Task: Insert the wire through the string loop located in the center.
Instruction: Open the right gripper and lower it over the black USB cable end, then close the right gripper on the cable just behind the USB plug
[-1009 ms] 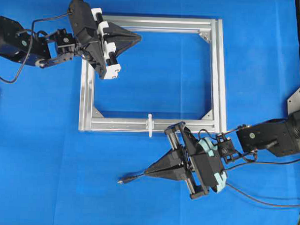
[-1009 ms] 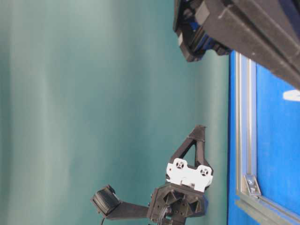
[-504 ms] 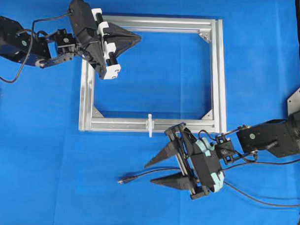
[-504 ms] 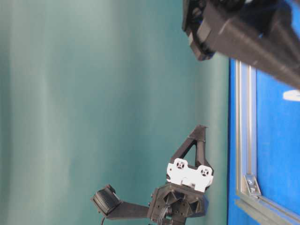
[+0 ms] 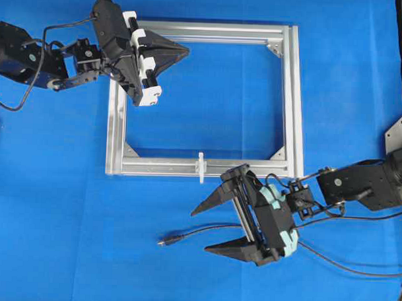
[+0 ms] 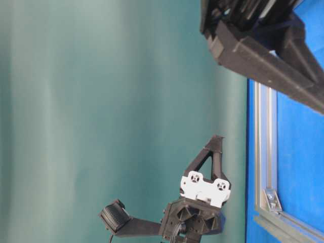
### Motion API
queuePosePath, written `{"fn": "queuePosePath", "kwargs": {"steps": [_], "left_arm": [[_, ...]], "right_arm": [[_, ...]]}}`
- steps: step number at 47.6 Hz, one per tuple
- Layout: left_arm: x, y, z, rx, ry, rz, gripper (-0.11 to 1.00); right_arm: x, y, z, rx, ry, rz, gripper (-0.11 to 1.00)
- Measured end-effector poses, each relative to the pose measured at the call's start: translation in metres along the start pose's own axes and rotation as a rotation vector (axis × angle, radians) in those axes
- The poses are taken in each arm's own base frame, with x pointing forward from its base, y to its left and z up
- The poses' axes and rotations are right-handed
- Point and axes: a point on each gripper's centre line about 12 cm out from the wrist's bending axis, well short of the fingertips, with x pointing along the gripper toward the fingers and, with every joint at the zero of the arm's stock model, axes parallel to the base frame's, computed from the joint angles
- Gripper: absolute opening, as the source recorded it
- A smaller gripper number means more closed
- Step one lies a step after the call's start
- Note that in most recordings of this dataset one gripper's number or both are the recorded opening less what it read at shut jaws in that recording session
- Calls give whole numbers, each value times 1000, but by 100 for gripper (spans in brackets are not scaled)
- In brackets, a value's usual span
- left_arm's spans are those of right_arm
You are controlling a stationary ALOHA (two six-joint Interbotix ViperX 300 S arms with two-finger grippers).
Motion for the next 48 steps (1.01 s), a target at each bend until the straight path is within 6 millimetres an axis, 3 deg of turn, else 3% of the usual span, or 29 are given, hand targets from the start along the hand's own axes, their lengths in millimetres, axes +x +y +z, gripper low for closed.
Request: {"fn": "queuePosePath", "kwargs": {"steps": [22, 37, 42, 48], "left_arm": [[0, 0, 0, 2, 0, 0, 0], [0, 1, 0, 0, -2, 1, 0], [0, 1, 0, 1, -2, 2, 0], [0, 1, 1, 1, -3, 1, 0]], "right_arm": [[33, 1, -49, 124, 132, -16, 90], [35, 1, -56, 136, 148, -23, 89], [35, 1, -56, 136, 150, -23, 83], [35, 1, -58, 136, 168, -24, 62]]}}
